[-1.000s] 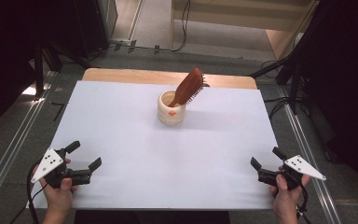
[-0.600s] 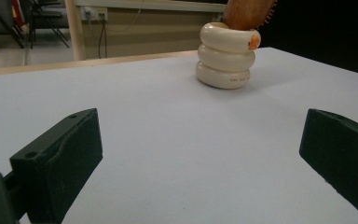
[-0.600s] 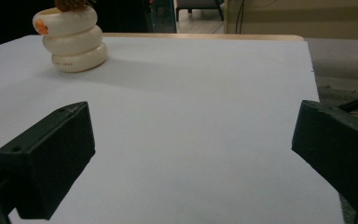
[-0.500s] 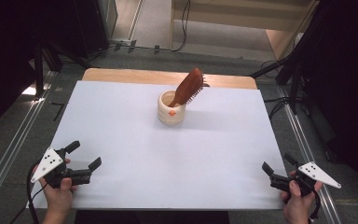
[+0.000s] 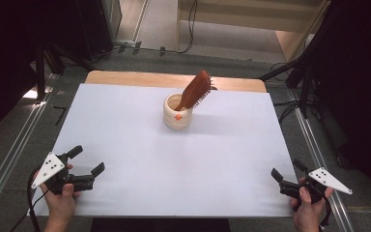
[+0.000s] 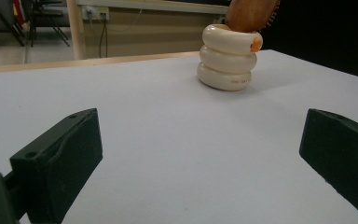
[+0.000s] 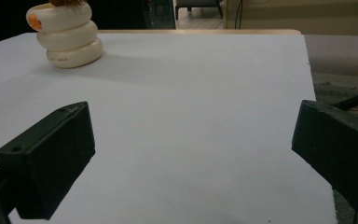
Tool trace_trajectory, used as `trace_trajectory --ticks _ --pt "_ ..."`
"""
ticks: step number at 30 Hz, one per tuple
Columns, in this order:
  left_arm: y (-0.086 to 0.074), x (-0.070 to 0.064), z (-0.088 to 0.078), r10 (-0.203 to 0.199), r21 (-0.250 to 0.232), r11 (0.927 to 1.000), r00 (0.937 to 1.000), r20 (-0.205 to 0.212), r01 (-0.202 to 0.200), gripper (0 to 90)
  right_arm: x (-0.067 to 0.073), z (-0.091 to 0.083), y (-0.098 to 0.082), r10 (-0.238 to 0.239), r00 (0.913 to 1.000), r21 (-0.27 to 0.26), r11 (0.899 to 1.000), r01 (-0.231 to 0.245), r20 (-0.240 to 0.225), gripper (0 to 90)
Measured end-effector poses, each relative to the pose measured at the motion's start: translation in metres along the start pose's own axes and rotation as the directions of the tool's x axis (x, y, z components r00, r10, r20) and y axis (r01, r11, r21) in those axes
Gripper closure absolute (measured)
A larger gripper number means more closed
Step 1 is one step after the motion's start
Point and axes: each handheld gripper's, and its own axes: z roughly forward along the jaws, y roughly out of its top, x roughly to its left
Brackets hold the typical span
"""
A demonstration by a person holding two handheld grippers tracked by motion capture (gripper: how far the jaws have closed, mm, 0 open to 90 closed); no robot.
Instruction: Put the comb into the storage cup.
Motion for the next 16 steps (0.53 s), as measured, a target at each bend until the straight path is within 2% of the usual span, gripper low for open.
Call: trace_trajectory --ticks 4,9,13,16 --pt "-0.0003 -0.0003 0.0002 -0.001 0.003 1.0 1.0 0.001 0.001 0.0 0.0014 0.0005 0.0 -0.006 1.0 0.002 1.0 0.006 0.001 0.0" --pt "-0.0009 0.0024 0.0003 -0.025 0.008 0.9997 0.9995 0.017 0.025 0.0 0.0016 0.002 0.0001 -0.004 1.0 0.003 1.0 0.004 0.002 0.0" --pt "-0.0007 0.0018 -0.0008 -0.024 -0.004 0.9997 0.9995 0.022 0.024 0.0 0.0014 0.0024 -0.0003 -0.006 1.0 0.005 1.0 0.006 0.005 0.0" --pt "-0.0004 0.0021 0.0004 -0.015 0.001 0.9999 0.9995 0.027 0.015 0.0 0.003 0.0042 0.0005 -0.018 0.9996 0.027 0.999 0.017 0.02 0.0"
